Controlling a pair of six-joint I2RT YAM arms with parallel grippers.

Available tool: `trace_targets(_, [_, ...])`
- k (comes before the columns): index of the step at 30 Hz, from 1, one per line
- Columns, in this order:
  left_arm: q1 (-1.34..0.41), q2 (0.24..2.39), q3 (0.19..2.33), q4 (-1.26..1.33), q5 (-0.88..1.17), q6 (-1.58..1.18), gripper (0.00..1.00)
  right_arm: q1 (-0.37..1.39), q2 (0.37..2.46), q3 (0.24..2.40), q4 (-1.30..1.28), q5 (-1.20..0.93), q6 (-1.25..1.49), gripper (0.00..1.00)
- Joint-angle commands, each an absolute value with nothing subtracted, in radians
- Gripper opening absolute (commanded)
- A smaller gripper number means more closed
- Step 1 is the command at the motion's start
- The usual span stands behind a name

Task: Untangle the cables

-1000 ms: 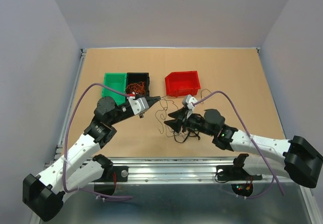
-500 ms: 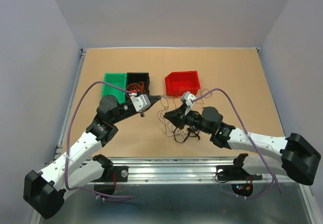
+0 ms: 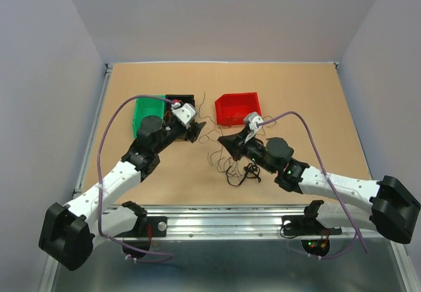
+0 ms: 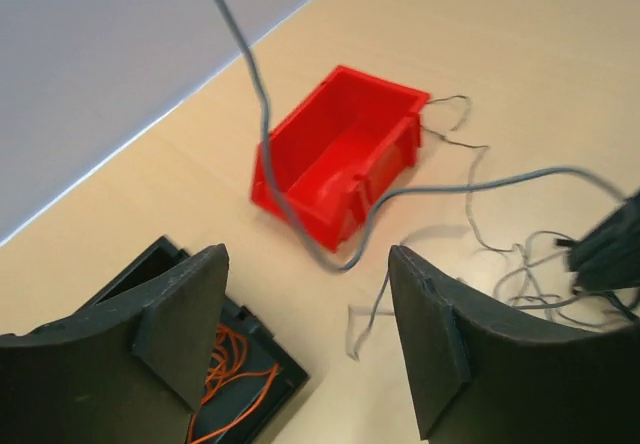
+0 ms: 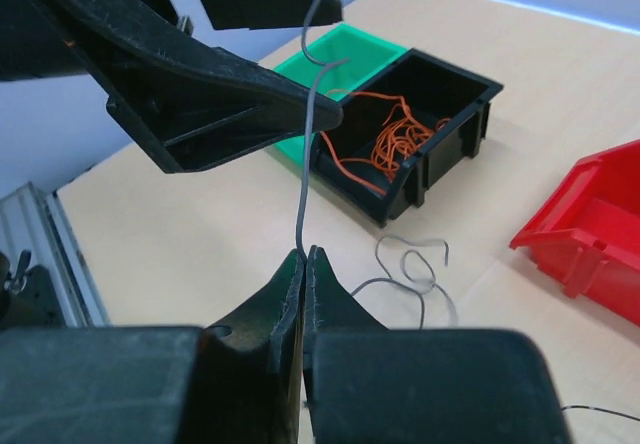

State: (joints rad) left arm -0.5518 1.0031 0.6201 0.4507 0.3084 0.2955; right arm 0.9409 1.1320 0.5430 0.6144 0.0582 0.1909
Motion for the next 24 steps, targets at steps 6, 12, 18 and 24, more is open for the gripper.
trace_targets(6, [-0.477, 0.982, 0.663, 0.587, 0.008, 0.192, 0.88, 0.940, 1.159, 0.793, 0.530, 0.259, 0.169, 0.01])
trace_targets(12, [-0.472, 0.985, 0.650, 0.611, -0.015, 0.192, 0.88, 0.940, 1.230, 1.043, 0.439, 0.319, 0.101, 0.01])
trace_targets(18, [-0.471, 0.994, 0.650, 0.617, -0.005, 0.196, 0.88, 0.940, 1.301, 1.199, 0.437, 0.333, 0.014, 0.01])
trace_targets(24, [-0.466, 0.996, 0.646, 0.623, 0.029, 0.199, 0.88, 0.930, 1.376, 1.379, 0.437, 0.405, -0.058, 0.01])
